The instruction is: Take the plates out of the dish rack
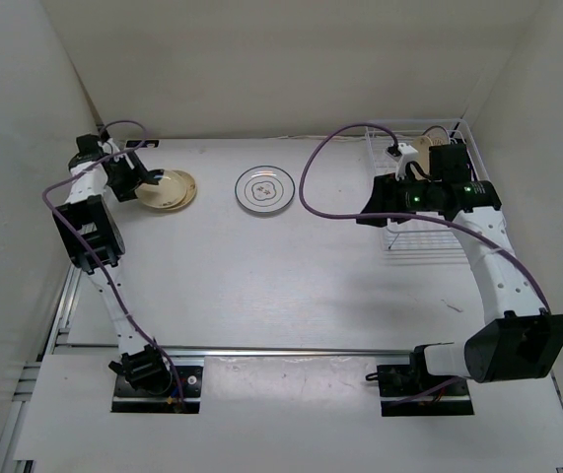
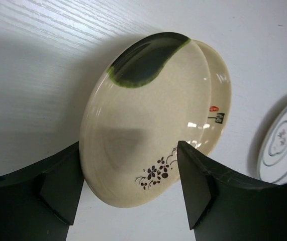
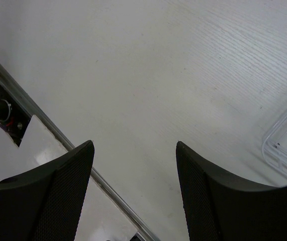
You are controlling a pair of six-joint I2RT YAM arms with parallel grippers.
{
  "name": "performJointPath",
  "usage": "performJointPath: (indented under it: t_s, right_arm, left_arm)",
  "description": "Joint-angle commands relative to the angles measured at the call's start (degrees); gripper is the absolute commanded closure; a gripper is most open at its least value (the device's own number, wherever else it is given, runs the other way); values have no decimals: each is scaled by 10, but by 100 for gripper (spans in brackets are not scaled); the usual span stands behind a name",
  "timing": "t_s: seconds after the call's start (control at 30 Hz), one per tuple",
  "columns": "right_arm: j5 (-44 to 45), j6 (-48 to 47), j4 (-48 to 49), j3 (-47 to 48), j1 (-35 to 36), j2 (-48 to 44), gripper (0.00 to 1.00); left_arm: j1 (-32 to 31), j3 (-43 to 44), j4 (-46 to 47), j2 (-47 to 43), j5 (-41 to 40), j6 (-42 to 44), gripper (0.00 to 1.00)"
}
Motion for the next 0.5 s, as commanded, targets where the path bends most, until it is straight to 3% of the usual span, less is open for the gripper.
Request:
performJointPath:
  t_s: [0.0, 0.27, 0.47]
  right_arm:
    - [-22, -4, 15, -2, -2, -21, 30]
    - [-27, -10, 15, -2, -19, -16, 30]
    - [-39, -10, 15, -2, -24, -16, 30]
  left_arm:
    - [-22, 22, -10, -57, -72, 28, 18]
    - [-68, 32, -21, -57, -146, 46, 15]
    - [-68, 11, -26, -70, -194, 46, 13]
